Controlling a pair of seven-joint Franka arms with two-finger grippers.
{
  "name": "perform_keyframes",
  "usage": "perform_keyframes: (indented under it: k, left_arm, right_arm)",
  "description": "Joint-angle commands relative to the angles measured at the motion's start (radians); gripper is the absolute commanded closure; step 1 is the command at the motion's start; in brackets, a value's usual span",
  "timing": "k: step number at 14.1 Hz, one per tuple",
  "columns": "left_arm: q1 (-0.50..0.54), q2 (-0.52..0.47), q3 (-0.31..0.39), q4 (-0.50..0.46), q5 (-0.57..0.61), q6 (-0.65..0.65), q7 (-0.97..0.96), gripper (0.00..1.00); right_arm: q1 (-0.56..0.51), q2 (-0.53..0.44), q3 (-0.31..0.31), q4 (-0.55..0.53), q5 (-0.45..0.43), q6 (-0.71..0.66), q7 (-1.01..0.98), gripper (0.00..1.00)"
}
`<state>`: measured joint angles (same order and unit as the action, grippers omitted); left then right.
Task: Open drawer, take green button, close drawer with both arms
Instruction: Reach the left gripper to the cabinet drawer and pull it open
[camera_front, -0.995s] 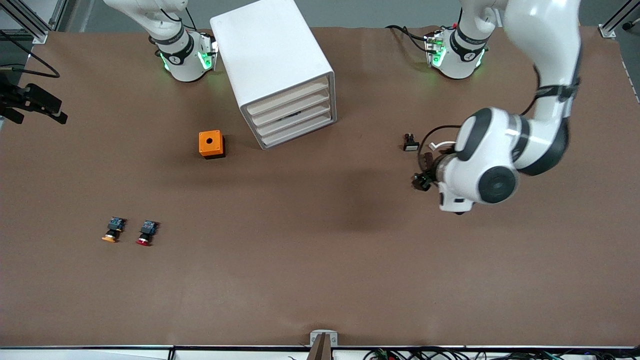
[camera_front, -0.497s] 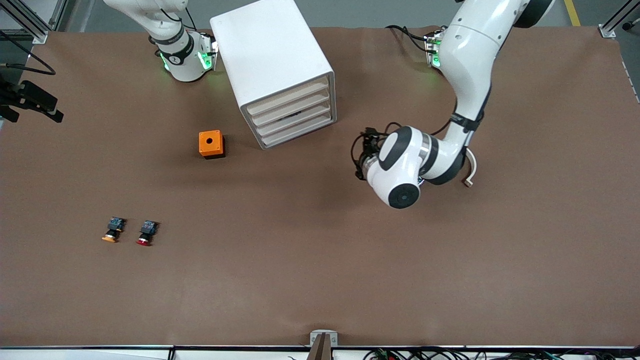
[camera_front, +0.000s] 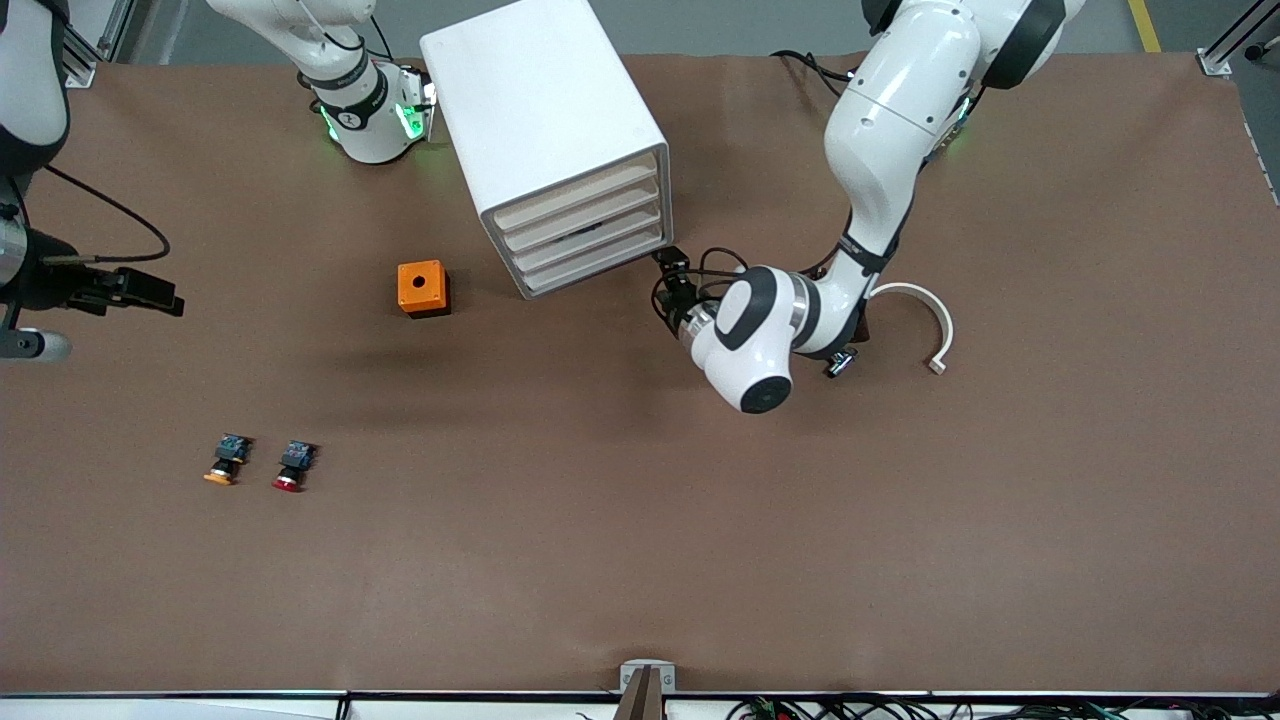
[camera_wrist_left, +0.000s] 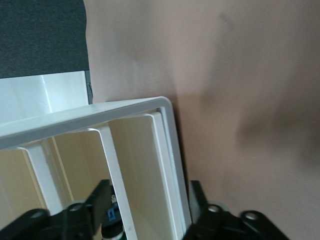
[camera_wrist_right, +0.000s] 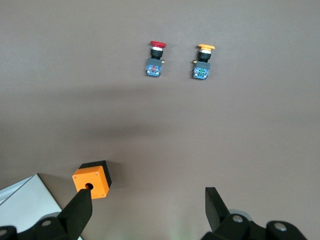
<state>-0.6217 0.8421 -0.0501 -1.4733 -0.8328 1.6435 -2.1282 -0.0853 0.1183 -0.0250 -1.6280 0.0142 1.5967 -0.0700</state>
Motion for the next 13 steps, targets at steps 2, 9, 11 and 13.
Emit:
perform_keyframes:
  k: [2, 9, 11, 13]
  left_arm:
    - [-0.03, 0.028, 0.001, 0.019, -0.097, -0.008, -0.03, 0.32]
    - [-0.102, 0.049, -0.001, 0.018, -0.127, -0.007, -0.081, 0.55]
    - [-0.113, 0.048, -0.001, 0.019, -0.123, -0.007, -0.084, 0.92]
    - [-0.108, 0.048, 0.003, 0.019, -0.111, -0.007, -0.081, 1.0]
  right_arm:
    - [0.002, 0.018, 0.005, 0.046, -0.014, -0.02, 0.013, 0.0]
    - [0.171, 0.014, 0.011, 0.04, 0.009, -0.04, 0.628, 0.0]
    - [0.205, 0.014, 0.01, 0.04, 0.052, -0.035, 0.767, 0.0]
    - [0.249, 0.012, 0.01, 0.036, 0.084, -0.011, 0.875, 0.0]
